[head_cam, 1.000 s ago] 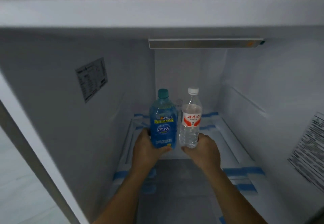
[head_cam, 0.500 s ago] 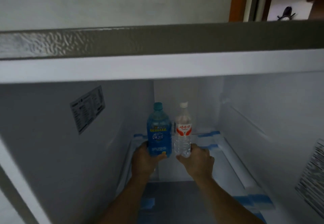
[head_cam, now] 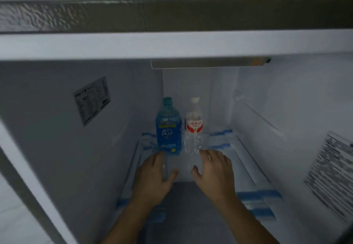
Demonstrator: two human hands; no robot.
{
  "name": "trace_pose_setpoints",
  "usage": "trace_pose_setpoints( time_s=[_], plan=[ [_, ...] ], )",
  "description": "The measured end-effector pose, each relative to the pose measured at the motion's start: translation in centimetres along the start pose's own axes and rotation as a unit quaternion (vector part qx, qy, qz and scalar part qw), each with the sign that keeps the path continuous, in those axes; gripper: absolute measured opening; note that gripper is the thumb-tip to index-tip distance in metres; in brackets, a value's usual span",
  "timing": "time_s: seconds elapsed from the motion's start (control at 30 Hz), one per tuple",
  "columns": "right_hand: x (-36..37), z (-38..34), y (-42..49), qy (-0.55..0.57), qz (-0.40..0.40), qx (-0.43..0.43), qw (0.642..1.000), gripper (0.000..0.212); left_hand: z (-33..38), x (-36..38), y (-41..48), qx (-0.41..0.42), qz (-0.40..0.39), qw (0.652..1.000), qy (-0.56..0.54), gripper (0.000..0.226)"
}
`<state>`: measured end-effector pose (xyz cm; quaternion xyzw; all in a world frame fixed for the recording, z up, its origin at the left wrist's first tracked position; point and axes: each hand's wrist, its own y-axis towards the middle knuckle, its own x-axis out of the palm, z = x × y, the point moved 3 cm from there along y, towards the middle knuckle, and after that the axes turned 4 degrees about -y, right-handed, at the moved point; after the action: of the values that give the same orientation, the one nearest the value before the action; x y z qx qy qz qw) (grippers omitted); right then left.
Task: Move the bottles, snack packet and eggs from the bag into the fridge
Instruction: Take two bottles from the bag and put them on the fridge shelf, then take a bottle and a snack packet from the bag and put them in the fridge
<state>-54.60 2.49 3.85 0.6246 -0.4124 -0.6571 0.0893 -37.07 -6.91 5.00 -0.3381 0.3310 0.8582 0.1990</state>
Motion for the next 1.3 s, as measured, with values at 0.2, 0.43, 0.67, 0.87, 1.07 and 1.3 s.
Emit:
trace_pose_setpoints(
  time_s=[0.2, 0.43, 0.67, 0.87, 1.07, 1.3],
  plan=[
    [-3.7, 0.0, -6.8, 0.02, -0.014, -0.03, 0.999, 0.056, 0.8, -0.3, -7.1, 0.132, -0.036, 0.985, 0.105, 0.066],
    [-5.0, 0.2, -16.9, 0.034, -0.028, 0.024, 0.999, 0.064, 2.3, 0.7, -12.6, 0.209, -0.046, 0.971, 0.105, 0.065],
    [-5.7, 0.9, -22.6, -0.01, -0.131, 0.084, 0.988, 0.062, 3.1, 4.1, -15.6, 0.224, -0.13, 0.963, 0.074, 0.062],
    [-7.8, 1.8, -25.3, -0.04, -0.143, 0.149, 0.978, 0.061, 3.7, 6.5, -17.9, 0.247, -0.183, 0.951, 0.041, 0.062],
    [-10.2, 1.8, -28.7, -0.081, -0.131, 0.217, 0.964, 0.058, 4.7, 8.1, -19.4, 0.277, -0.222, 0.935, 0.002, 0.063],
    [-14.3, 1.6, -34.1, -0.134, -0.108, 0.304, 0.937, 0.055, 7.6, 10.2, -22.3, 0.355, -0.251, 0.897, -0.076, 0.06]
  ],
)
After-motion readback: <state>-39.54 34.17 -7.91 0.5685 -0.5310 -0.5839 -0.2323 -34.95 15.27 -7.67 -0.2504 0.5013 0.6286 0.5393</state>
